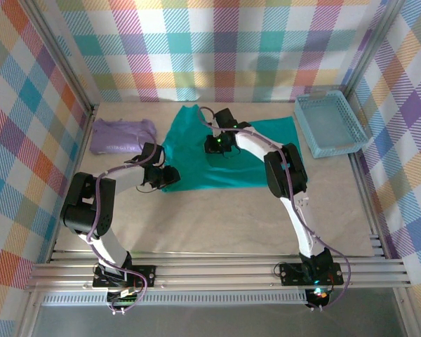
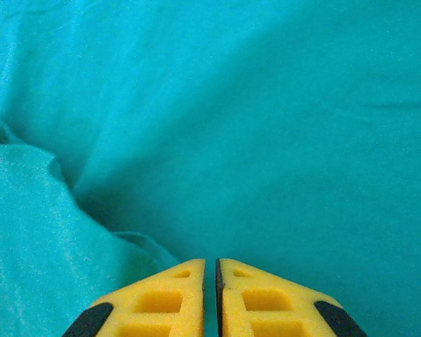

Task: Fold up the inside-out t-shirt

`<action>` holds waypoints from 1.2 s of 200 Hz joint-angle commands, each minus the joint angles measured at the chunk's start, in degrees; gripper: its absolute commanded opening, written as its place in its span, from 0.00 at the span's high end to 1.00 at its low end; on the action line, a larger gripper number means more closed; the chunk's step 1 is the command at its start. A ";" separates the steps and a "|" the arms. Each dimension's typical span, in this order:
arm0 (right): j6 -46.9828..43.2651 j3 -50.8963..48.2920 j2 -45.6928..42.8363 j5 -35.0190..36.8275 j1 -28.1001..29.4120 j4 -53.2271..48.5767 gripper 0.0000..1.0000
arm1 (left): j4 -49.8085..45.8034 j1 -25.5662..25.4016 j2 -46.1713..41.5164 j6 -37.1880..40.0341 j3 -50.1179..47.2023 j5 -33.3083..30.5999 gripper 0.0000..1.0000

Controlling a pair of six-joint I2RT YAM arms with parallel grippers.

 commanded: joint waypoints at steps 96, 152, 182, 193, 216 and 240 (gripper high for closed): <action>-5.55 -23.16 -24.16 5.77 -5.95 0.67 0.61 | -1.78 1.06 -3.31 0.05 3.06 0.98 0.57; -5.54 -47.16 -41.79 8.40 -20.03 -1.01 0.48 | 3.44 -0.62 -3.97 -2.91 4.40 5.18 0.50; -4.95 -45.56 -37.32 10.64 -25.53 -2.56 0.47 | 3.64 -2.56 1.01 -2.68 8.22 5.19 0.49; -5.23 -44.22 -34.91 12.02 -26.28 -3.55 0.48 | 2.83 -2.97 3.22 -2.83 10.25 5.05 0.50; -5.38 -42.71 -31.42 13.80 -26.42 -5.43 0.49 | 0.73 -3.88 5.99 -1.76 12.79 4.17 0.52; -5.03 -42.78 -28.85 14.56 -26.48 -8.96 0.50 | -1.63 -3.95 7.17 -0.50 11.89 1.29 0.53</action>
